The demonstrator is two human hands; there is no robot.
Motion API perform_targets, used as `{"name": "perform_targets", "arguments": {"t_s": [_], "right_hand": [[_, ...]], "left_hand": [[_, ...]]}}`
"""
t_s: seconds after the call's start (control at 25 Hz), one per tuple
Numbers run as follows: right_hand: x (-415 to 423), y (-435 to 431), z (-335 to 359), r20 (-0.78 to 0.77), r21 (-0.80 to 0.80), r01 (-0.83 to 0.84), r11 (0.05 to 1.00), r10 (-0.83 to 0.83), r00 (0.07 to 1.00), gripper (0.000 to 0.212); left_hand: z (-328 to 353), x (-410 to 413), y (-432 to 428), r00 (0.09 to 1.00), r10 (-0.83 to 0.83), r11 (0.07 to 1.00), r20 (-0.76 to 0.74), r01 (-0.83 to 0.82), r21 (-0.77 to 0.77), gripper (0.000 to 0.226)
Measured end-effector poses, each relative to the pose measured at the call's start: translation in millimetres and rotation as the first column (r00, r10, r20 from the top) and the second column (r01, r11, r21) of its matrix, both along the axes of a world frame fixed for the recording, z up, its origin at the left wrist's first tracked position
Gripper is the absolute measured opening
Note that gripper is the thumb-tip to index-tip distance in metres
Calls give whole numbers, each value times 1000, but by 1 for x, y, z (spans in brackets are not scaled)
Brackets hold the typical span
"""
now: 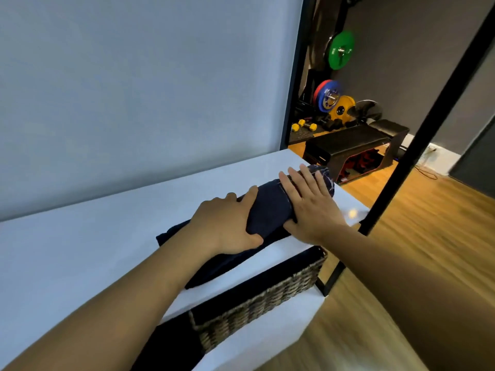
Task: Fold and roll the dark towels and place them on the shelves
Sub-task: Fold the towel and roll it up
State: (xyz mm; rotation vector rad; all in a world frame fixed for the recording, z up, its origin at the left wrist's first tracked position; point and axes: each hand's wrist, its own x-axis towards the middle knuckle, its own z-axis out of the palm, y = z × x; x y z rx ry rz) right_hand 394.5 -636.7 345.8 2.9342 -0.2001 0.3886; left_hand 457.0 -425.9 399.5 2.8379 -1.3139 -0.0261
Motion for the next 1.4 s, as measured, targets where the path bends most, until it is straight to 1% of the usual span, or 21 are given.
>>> {"name": "perform_targets", "arguments": {"t_s": [0.12, 0.16, 0.2, 0.24, 0.28, 0.36, 0.4, 0.44, 0.48, 0.56, 0.64, 0.8, 0.92, 1.04, 1.08, 1.12, 1.16, 1.2, 1.28, 1.32, 1.4], "right_hand": [[-4, 19, 14, -103, -16, 48, 999, -49, 993, 94], [-4, 27, 22, -113, 32, 49, 998, -45, 993, 91], [-5, 38, 30, -114, 157, 73, 985, -56, 992, 86], [-6, 51, 36, -118, 362, 120, 924, -82, 990, 77], [-4, 62, 38, -110, 593, 147, 792, -102, 989, 64], [1, 85, 39, -100, 919, 146, 367, -143, 985, 38], [5, 92, 40, -123, 969, 155, 193, -167, 978, 37], [9, 96, 41, -151, 982, 167, 83, -171, 974, 42], [13, 100, 40, -159, 986, 166, 27, -167, 973, 49], [21, 108, 34, -139, 990, 138, -16, -150, 979, 64], [27, 120, 25, -131, 989, 123, -81, -99, 986, 72], [49, 151, 23, -140, 975, 139, -175, 2, 990, 64], [68, 189, 27, -128, 959, 152, -238, 113, 985, 62], [84, 243, 17, -141, 935, 204, -288, 223, 964, 57], [88, 259, 15, -136, 935, 214, -283, 271, 953, 56], [90, 270, 18, -136, 949, 217, -229, 324, 936, 56], [95, 279, 28, -154, 970, 213, -115, 381, 911, 55], [101, 284, 43, -209, 978, 195, 75, 427, 880, 53], [114, 287, 76, -357, 862, 134, 489, 397, 845, 39], [120, 290, 89, -411, 783, 122, 609, 360, 838, 24], [123, 303, 101, -461, 696, 113, 710, 321, 827, 19]], "left_hand": [[-12, -36, -1, 985, 149, 989, 88, -150, -1, 100], [-12, -42, -1, 973, 212, 977, 95, -213, -2, 98], [-12, -45, -1, 958, 275, 961, 81, -276, -2, 97], [-12, -47, -2, 941, 334, 943, 53, -334, -7, 97], [-13, -48, -2, 921, 388, 921, 37, -388, -22, 96], [-16, -48, -4, 881, 473, 880, 13, -472, -53, 96], [-16, -50, -7, 870, 494, 868, 4, -493, -55, 98], [-17, -53, -9, 865, 501, 865, 12, -500, -35, 100], [-17, -57, -7, 864, 503, 864, 33, -503, -1, 102], [-14, -64, 3, 869, 489, 867, 75, -494, 71, 107], [-11, -74, 20, 890, 453, 884, 48, -455, 103, 112], [-2, -77, 72, 926, 357, 932, -126, -361, -14, 105], [-5, -73, 128, 958, 261, 957, -120, -273, -101, 92], [-12, -76, 177, 959, 279, 949, -57, -284, -138, 85], [-14, -76, 188, 954, 297, 946, -43, -300, -123, 84], [-16, -75, 195, 948, 315, 941, -46, -318, -113, 84], [-16, -74, 202, 941, 333, 935, -61, -338, -111, 85], [-15, -72, 204, 936, 344, 931, -77, -350, -101, 85], [-12, -69, 196, 936, 347, 937, -54, -348, -12, 80], [-11, -69, 187, 939, 343, 938, -27, -341, 60, 74], [-8, -73, 173, 940, 340, 927, 13, -337, 166, 64]]}}
